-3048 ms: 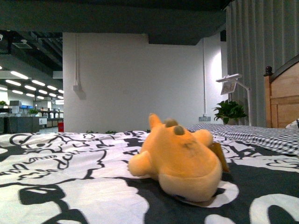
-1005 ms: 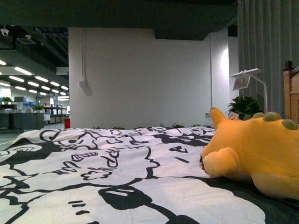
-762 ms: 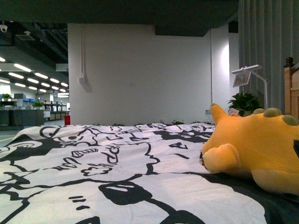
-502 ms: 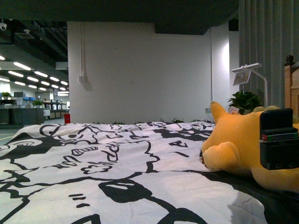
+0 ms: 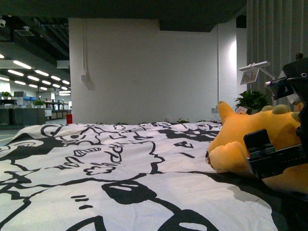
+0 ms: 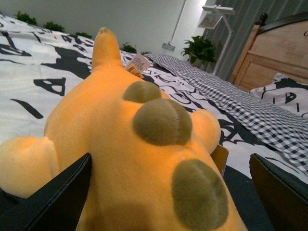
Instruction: Put away toys
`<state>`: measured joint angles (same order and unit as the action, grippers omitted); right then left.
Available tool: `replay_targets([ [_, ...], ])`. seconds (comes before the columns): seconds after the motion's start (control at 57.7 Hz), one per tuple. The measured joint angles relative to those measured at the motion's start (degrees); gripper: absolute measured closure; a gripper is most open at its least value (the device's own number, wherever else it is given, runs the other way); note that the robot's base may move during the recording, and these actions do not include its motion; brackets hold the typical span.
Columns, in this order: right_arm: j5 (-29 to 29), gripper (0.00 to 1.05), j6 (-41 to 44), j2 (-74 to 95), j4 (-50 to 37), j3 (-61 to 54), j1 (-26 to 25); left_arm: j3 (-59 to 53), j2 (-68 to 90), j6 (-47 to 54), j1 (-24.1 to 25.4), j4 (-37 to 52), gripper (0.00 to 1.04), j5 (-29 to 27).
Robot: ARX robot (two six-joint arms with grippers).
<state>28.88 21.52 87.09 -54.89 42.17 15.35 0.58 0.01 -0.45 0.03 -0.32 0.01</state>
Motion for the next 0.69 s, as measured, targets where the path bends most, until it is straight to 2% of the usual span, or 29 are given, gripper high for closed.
replay_targets([
  [0.294, 0.92, 0.07, 4.28, 0.2, 6.88, 3.21, -0.33, 0.0, 0.0, 0.0, 0.0, 0.0, 0.06, 0.0],
  [0.433, -0.46, 0.08, 4.79, 0.09, 10.05, 3.43, -0.57, 0.0, 0.0, 0.0, 0.0, 0.0, 0.06, 0.0],
  [0.572, -2.82, 0.33, 4.63, -0.59, 13.64, 3.63, -0.92, 0.0, 0.0, 0.0, 0.0, 0.0, 0.06, 0.0],
  [0.693, -3.78, 0.49, 3.98, -0.9, 15.08, 3.65, -1.33, 0.0, 0.0, 0.0, 0.0, 0.0, 0.06, 0.0],
])
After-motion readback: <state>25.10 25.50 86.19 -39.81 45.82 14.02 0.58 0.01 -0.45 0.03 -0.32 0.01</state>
